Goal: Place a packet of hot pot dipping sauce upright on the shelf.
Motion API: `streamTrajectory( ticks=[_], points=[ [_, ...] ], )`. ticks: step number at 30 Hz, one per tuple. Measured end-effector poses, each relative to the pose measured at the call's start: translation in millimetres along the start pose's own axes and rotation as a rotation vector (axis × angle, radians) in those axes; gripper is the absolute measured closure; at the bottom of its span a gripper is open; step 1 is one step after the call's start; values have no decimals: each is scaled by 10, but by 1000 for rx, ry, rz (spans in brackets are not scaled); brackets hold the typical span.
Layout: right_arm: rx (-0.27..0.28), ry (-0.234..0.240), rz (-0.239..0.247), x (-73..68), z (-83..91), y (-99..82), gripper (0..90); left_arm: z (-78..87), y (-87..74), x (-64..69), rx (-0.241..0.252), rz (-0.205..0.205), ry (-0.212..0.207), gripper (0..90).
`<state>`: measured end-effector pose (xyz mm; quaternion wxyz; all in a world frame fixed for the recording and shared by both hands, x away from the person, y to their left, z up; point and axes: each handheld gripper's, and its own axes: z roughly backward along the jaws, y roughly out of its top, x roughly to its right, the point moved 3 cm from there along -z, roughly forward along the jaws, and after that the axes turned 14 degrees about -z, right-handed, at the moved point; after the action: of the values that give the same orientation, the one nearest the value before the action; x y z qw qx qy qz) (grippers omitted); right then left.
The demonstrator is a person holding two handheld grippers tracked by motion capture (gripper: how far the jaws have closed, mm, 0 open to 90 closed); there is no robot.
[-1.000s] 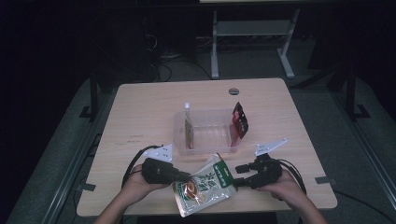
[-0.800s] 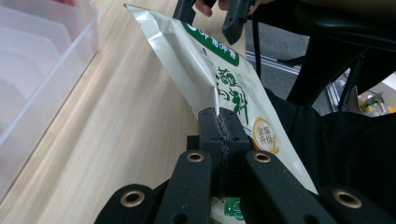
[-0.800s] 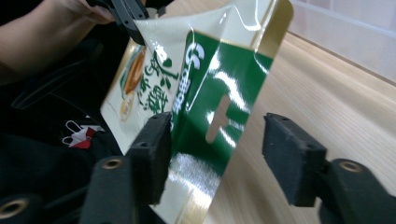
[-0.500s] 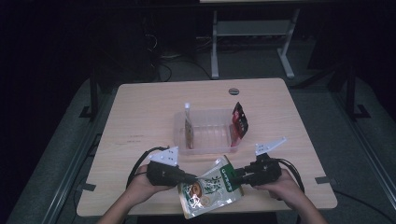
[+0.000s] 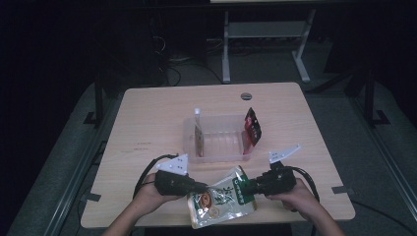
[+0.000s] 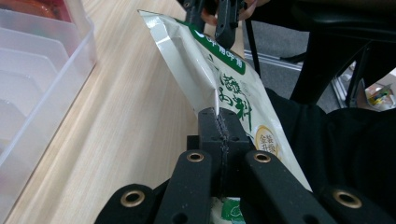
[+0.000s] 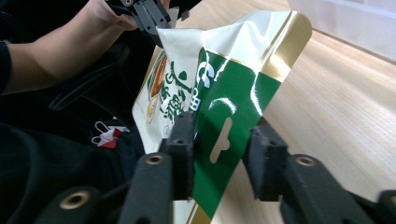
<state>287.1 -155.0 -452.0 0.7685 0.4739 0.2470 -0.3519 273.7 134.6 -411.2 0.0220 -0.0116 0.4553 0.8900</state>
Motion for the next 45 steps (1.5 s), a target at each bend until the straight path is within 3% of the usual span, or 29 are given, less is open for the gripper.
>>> streamTrajectory(
  ticks=[8,14,19,26,28,30,38,45],
  points=[
    [1,36,-9,-12,-3,-1,746,1,-41,-44,4,21,32,900],
    [-8,17,9,-49,-35,11,842,-32,-60,-64,-3,22,38,900],
    [-9,14,19,-72,-41,21,864,-17,-83,-91,0,21,56,900],
    [45,64,24,-164,-10,101,900,55,-107,-149,31,22,99,885],
    [54,85,20,-198,-3,124,900,48,-121,-163,17,27,123,844],
    [61,95,46,-230,-8,149,900,37,-140,-181,0,45,138,795],
    [86,122,86,-332,1,231,900,133,-178,-239,21,84,203,544],
    [145,150,120,-424,51,356,900,154,-261,-207,6,104,208,457]
  ],
)
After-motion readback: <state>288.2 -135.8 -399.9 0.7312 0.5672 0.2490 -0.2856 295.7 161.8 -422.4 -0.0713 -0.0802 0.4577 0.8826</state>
